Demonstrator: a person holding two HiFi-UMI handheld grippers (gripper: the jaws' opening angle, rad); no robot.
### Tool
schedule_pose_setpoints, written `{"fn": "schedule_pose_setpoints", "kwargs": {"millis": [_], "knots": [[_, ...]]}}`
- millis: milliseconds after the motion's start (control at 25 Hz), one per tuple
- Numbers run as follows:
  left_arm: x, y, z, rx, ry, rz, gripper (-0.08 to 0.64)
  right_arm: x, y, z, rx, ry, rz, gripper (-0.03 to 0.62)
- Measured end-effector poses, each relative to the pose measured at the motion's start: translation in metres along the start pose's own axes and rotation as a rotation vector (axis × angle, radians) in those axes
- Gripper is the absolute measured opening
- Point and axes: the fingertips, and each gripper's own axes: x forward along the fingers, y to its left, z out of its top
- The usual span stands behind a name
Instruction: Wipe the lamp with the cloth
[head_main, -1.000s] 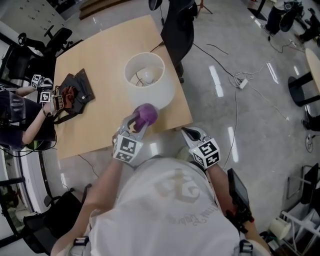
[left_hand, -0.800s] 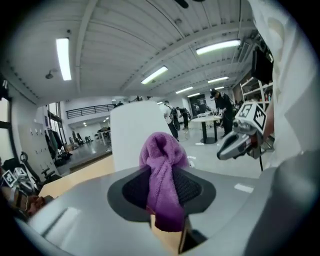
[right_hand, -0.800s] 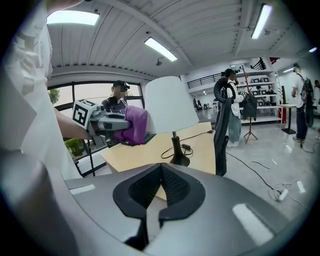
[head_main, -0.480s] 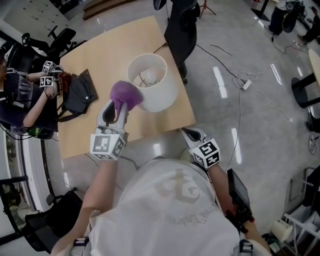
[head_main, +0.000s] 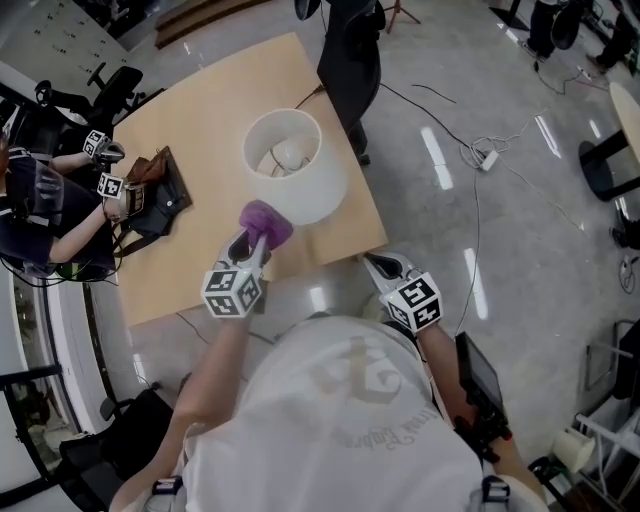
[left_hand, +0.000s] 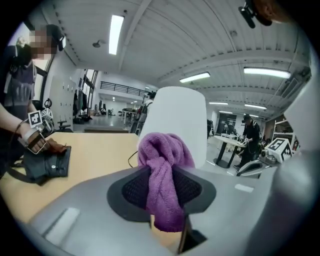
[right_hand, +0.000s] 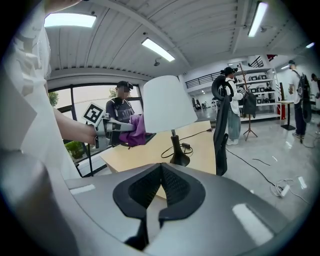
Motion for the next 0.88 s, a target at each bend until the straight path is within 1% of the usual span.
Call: {"fn": "schedule_pose_setpoints", "kwargs": {"millis": [80, 120, 200, 320, 360, 440, 480, 520, 600, 640, 680, 800, 880], "knots": [[-0.009, 0.013, 0.008, -0.012, -0.016, 0.033, 0.12, 0.0, -0.001, 0.0, 0.003, -0.003, -0.001, 0.012], [-0.014, 0.02, 0.019, -0.003, -0.032, 0.05, 0.12, 0.0, -0.002, 0.001, 0.002, -0.004, -0.001, 0.012], [-0.025, 0.031, 0.052, 0.043, -0.071, 0.076, 0.12, 0.001, -0.003, 0.003, 0.001, -0.008, 0.001, 0.012], [-0.038, 0.029, 0.118, 0.151, -0.101, 0.083, 0.12, 0.002, -0.001, 0.005, 0.004, -0.014, 0.008, 0.012], [-0.039, 0.022, 0.141, 0.201, -0.106, 0.07, 0.12, 0.002, 0.0, 0.005, 0.007, -0.015, 0.01, 0.012], [-0.034, 0.0, 0.183, 0.33, -0.091, 0.016, 0.12, 0.001, 0.001, 0.004, 0.011, -0.015, 0.015, 0.012], [-0.027, -0.012, 0.197, 0.403, -0.058, -0.018, 0.12, 0.001, 0.002, 0.003, 0.012, -0.015, 0.016, 0.012], [-0.019, -0.024, 0.206, 0.478, 0.002, -0.054, 0.12, 0.0, 0.002, 0.002, 0.014, -0.015, 0.017, 0.012], [0.001, -0.042, 0.209, 0.621, 0.179, -0.124, 0.12, -0.002, 0.003, 0.0, 0.018, -0.017, 0.017, 0.012], [0.011, -0.049, 0.208, 0.69, 0.268, -0.147, 0.121, -0.004, 0.003, -0.002, 0.021, -0.017, 0.016, 0.012], [0.021, -0.054, 0.207, 0.759, 0.338, -0.155, 0.121, -0.005, 0.003, -0.004, 0.024, -0.017, 0.014, 0.012], [0.048, -0.062, 0.205, 0.946, 0.476, -0.128, 0.12, -0.013, 0.003, -0.01, 0.038, -0.016, 0.007, 0.012], [0.063, -0.061, 0.195, 1.01, 0.579, -0.129, 0.12, -0.016, 0.004, -0.014, 0.051, -0.02, 0.002, 0.012]]}}
